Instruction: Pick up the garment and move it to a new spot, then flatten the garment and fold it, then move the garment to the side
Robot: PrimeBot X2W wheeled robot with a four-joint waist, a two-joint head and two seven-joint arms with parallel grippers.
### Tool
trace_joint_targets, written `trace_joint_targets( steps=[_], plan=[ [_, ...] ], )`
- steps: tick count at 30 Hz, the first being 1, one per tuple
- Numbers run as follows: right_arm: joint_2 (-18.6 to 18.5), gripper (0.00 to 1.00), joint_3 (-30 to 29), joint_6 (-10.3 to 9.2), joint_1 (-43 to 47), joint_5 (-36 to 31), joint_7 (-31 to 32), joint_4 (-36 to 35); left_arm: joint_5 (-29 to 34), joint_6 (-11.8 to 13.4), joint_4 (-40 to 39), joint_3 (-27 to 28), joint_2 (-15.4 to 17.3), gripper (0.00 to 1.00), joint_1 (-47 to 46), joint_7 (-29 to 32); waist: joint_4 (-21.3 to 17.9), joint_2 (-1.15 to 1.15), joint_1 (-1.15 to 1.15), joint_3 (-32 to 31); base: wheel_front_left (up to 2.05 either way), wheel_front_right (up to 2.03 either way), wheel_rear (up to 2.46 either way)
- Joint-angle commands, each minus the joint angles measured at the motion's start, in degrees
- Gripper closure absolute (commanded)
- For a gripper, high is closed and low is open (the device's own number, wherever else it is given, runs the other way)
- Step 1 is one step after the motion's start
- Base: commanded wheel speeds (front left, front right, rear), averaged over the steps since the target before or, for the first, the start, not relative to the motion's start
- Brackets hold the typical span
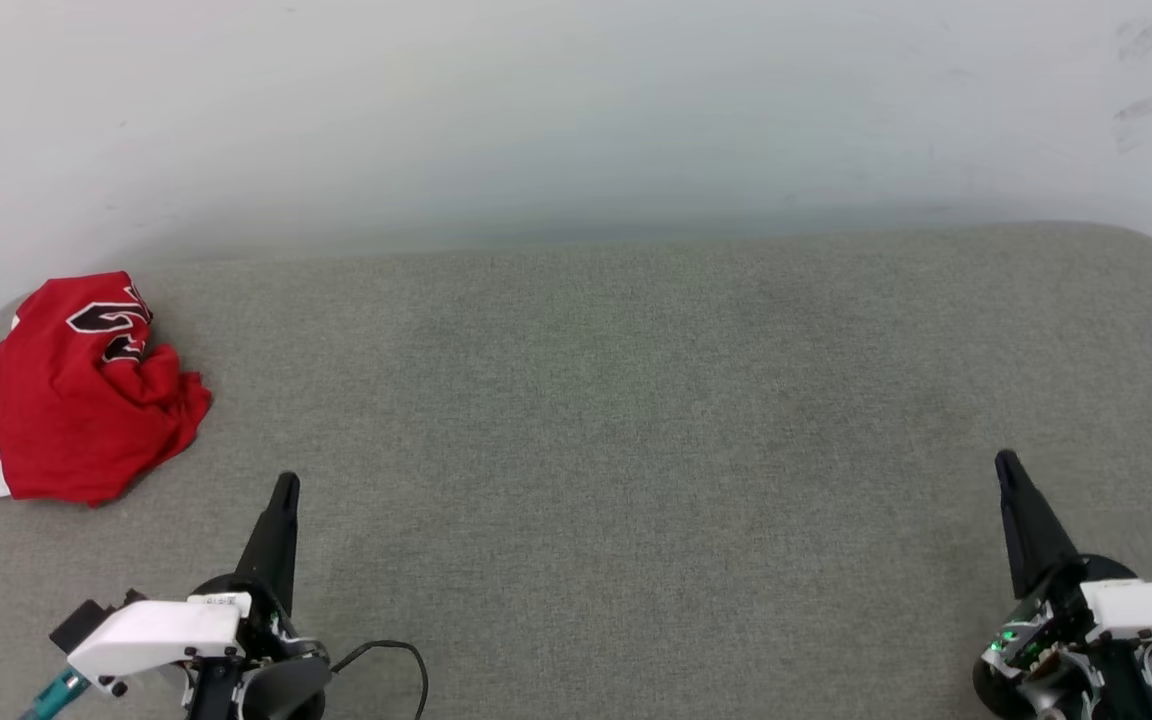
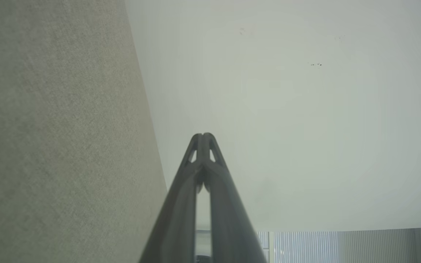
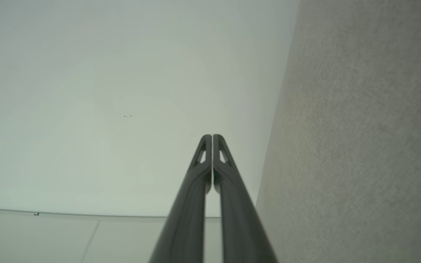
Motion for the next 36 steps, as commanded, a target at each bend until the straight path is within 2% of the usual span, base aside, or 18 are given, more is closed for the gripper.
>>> trace_joint_targets(
  steps=[1, 9, 18, 26, 36],
  plan=[
    [0.0, 0.00, 0.0, 0.00, 0.0, 0.0, 0.0, 0.0, 0.0, 0.0, 0.0, 0.0, 0.0, 0.00, 0.0, 0.0, 0.0, 0.00, 0.00, 0.0, 0.00, 0.00, 0.00],
    [0.0, 0.00, 1.2, -0.01, 1.8, -1.4, -1.7, 0.3, 1.1, 0.1, 0.0, -0.5, -0.1, 0.00, 1.7, -1.8, -0.1, 0.00, 0.00, 0.1, 0.00, 0.00, 0.00],
    [0.0, 0.00, 1.7, -0.01, 2.6, -6.1, -4.2, -0.3, 4.1, 0.0, -1.4, 0.3, -0.1, 0.00, 3.0, -4.2, -0.1, 0.00, 0.00, 0.1, 0.00, 0.00, 0.00],
    [0.0, 0.00, 0.8, -0.01, 2.7, -15.2, -6.2, -2.4, 9.4, 0.0, -2.5, 3.3, -0.1, 0.00, 3.6, -6.2, -0.2, 0.00, 0.00, 0.1, 0.00, 0.00, 0.00],
    [0.0, 0.00, 2.4, -0.01, 2.6, -34.1, -8.5, -9.3, 19.2, 0.0, -5.6, 8.3, 0.0, 0.00, 3.3, -8.5, -0.2, 0.00, 0.00, 0.2, 0.00, 0.00, 0.00]
  ],
)
